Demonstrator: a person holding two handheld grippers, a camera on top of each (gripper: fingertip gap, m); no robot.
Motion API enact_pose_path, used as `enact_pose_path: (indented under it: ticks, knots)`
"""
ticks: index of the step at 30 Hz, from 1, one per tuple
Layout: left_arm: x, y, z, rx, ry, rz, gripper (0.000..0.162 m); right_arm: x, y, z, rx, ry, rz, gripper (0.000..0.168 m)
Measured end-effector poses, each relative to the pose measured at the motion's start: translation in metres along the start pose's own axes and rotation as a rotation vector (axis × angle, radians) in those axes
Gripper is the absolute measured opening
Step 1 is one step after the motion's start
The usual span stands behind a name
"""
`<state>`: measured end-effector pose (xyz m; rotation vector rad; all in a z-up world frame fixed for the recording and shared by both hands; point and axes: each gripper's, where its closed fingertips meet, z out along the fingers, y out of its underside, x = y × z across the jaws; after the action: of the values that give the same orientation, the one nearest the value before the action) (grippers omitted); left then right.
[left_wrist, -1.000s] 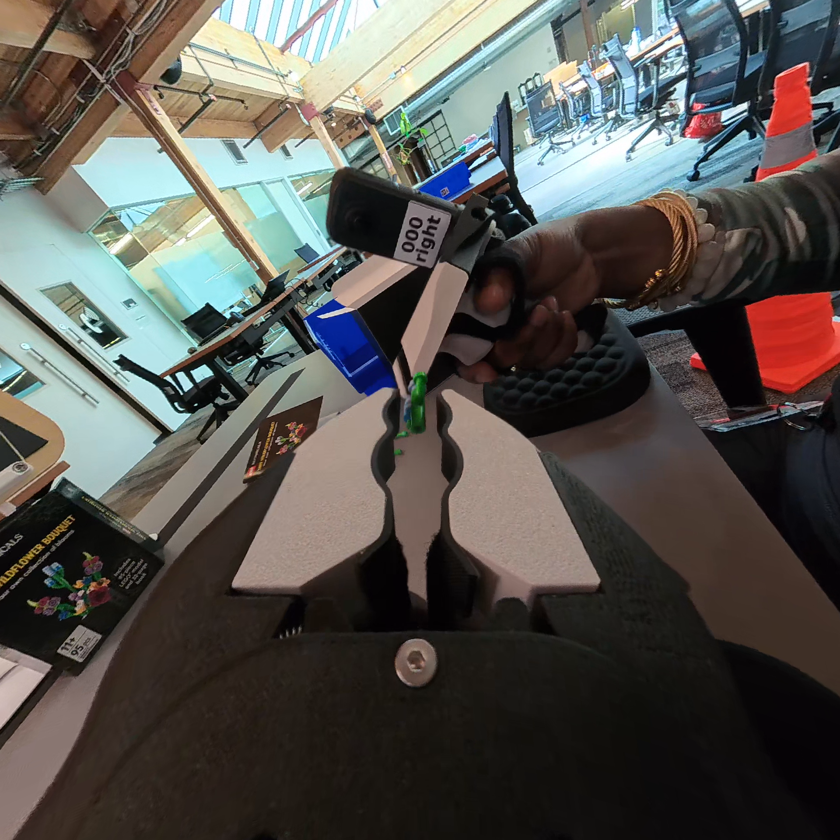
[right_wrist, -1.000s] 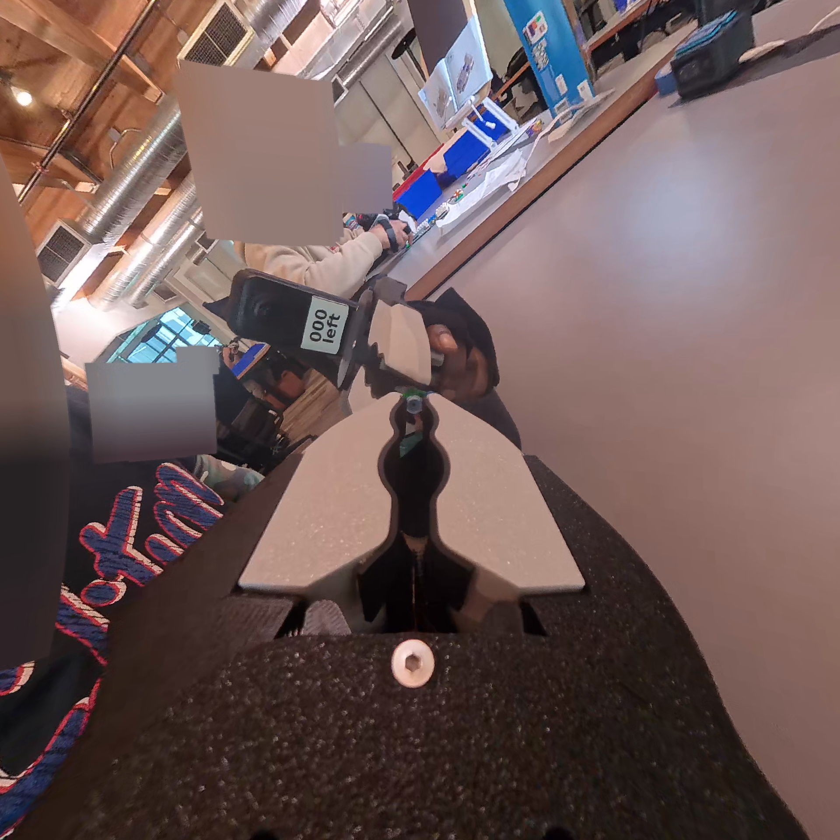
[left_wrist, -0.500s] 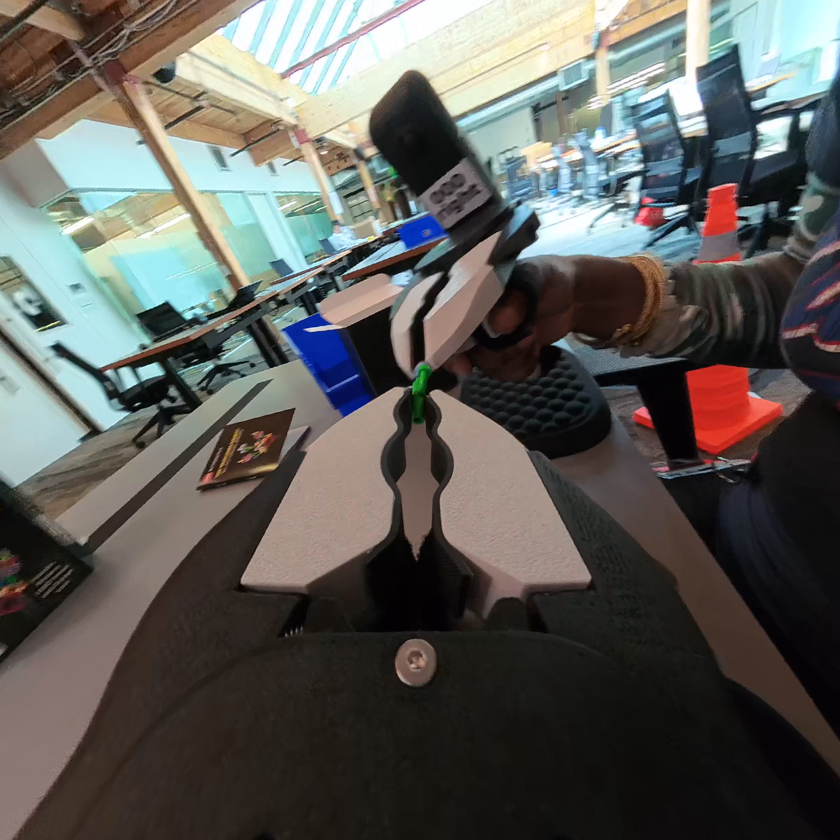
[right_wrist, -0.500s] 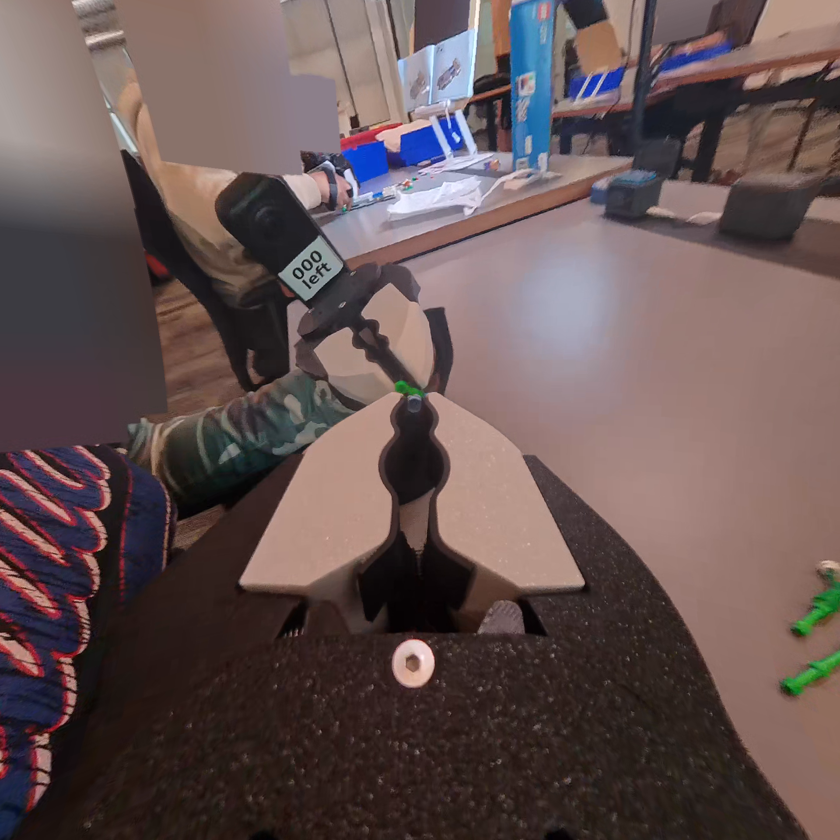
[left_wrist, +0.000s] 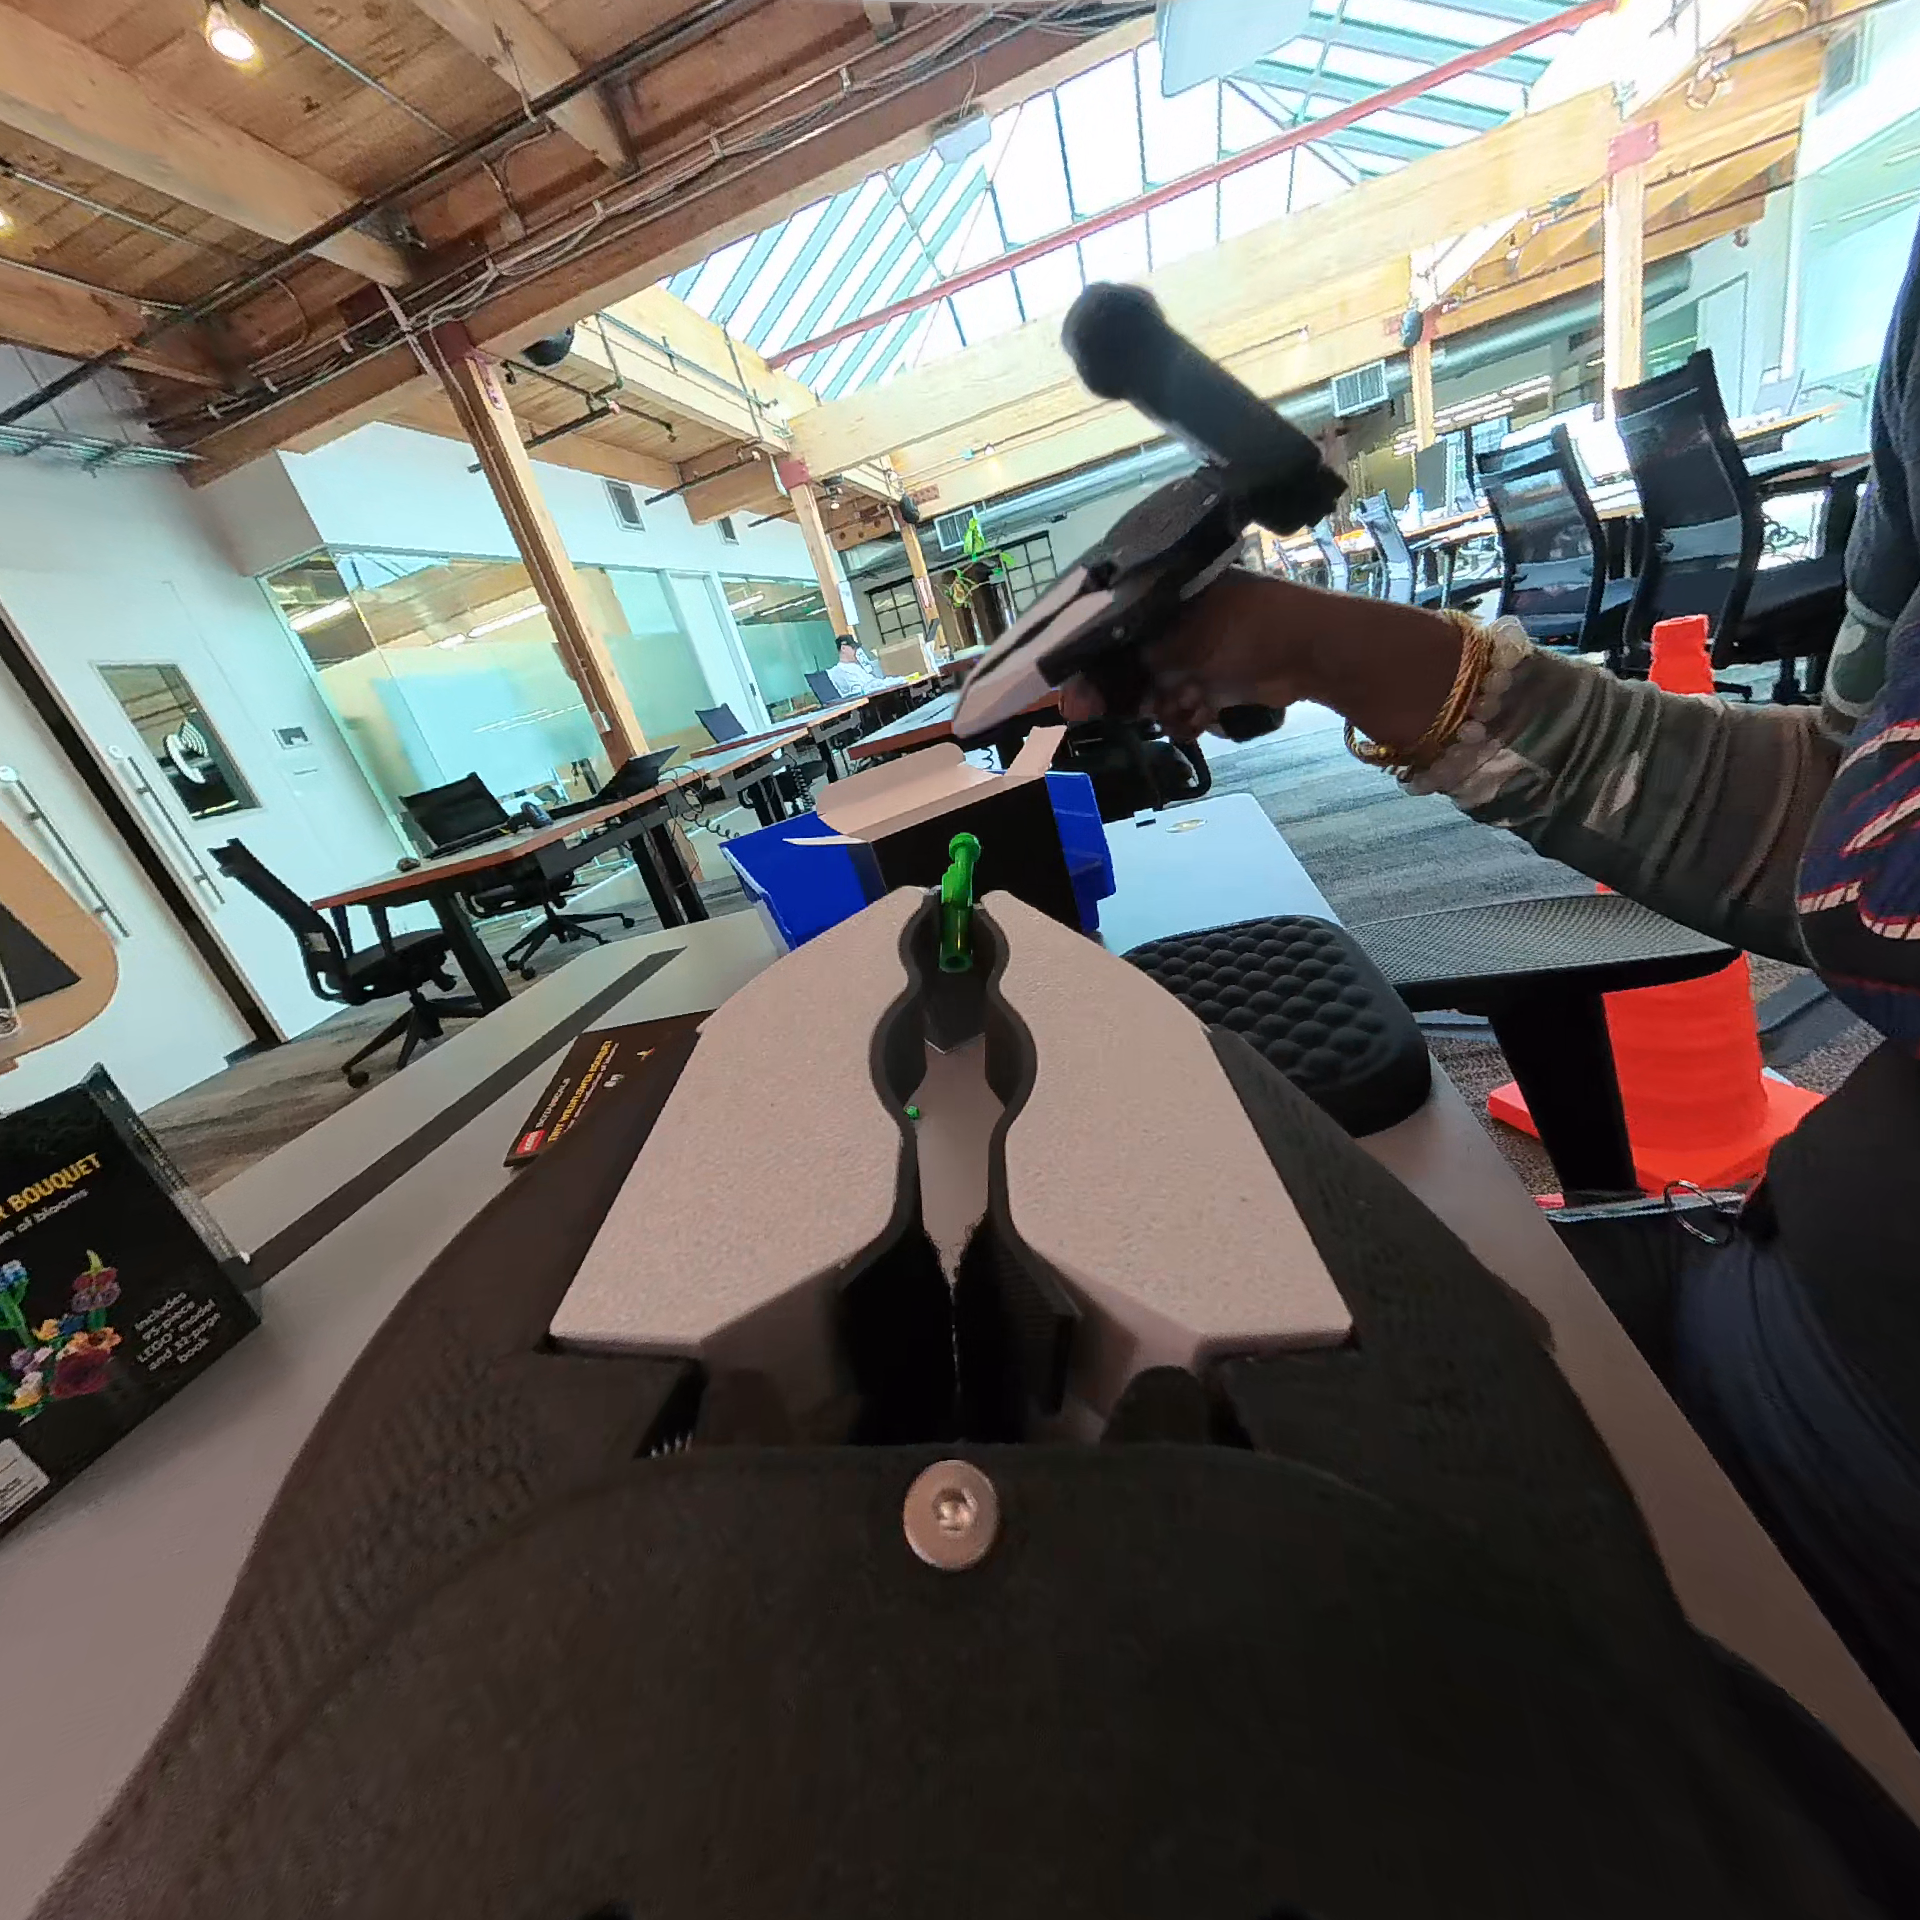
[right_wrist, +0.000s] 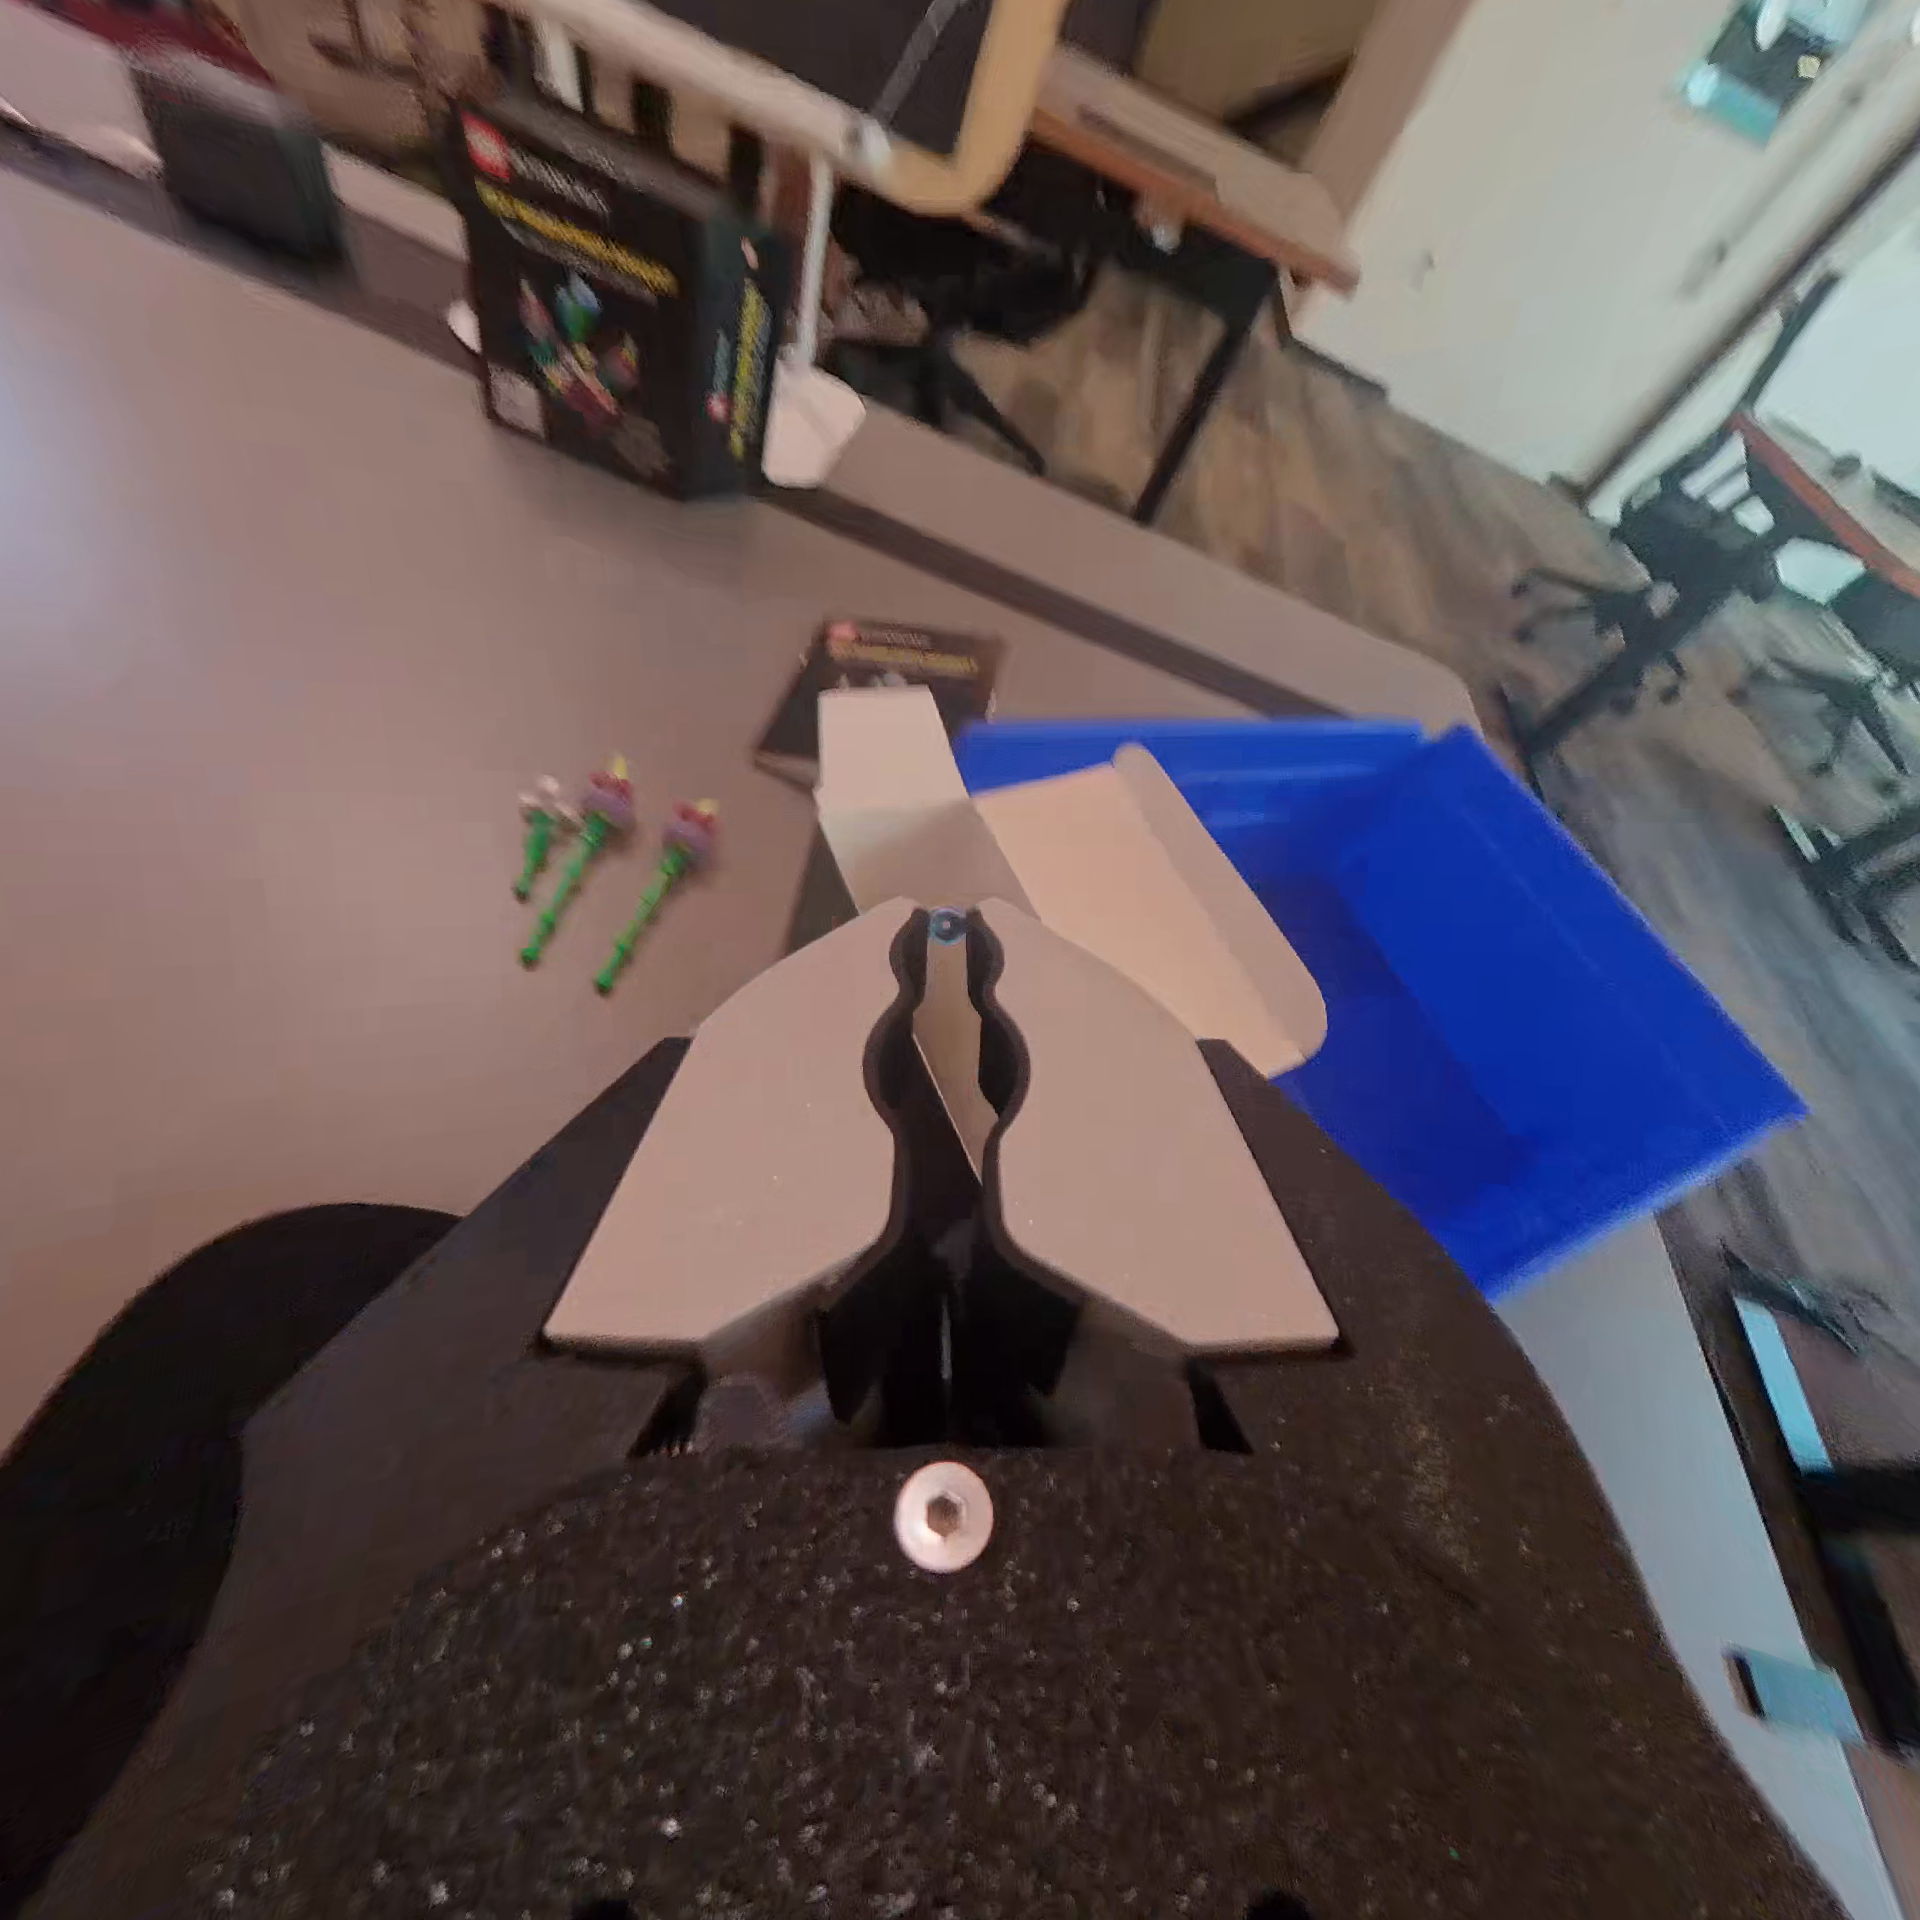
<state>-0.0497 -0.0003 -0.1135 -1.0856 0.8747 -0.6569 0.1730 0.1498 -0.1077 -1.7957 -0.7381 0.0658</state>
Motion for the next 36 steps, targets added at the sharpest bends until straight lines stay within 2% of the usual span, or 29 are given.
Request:
enact_pose_path:
  ticks: [5,19,22,25,31,36]
  knots:
    - [-0.001,0.001,0.000,-0.005,-0.006,0.001,0.005,0.005,0.020,0.009,-0.101,0.057,-0.028,0.014]
    - [-0.001,0.004,0.001,-0.019,-0.003,-0.014,0.006,0.008,0.032,0.011,-0.171,0.068,-0.083,0.021]
    - [-0.002,0.004,0.001,-0.018,-0.007,-0.014,0.006,0.010,0.024,0.010,-0.119,0.085,-0.087,0.023]
    - [-0.003,0.005,0.001,-0.021,-0.009,-0.016,0.006,0.008,0.031,0.011,-0.169,0.077,-0.106,0.024]
    - [-0.003,0.005,0.001,-0.022,-0.010,-0.016,0.006,0.008,0.029,0.010,-0.140,0.099,-0.181,0.029]
    - [-0.003,0.006,0.001,-0.025,-0.012,-0.014,0.006,0.014,0.010,0.004,0.000,0.147,-0.154,0.031]
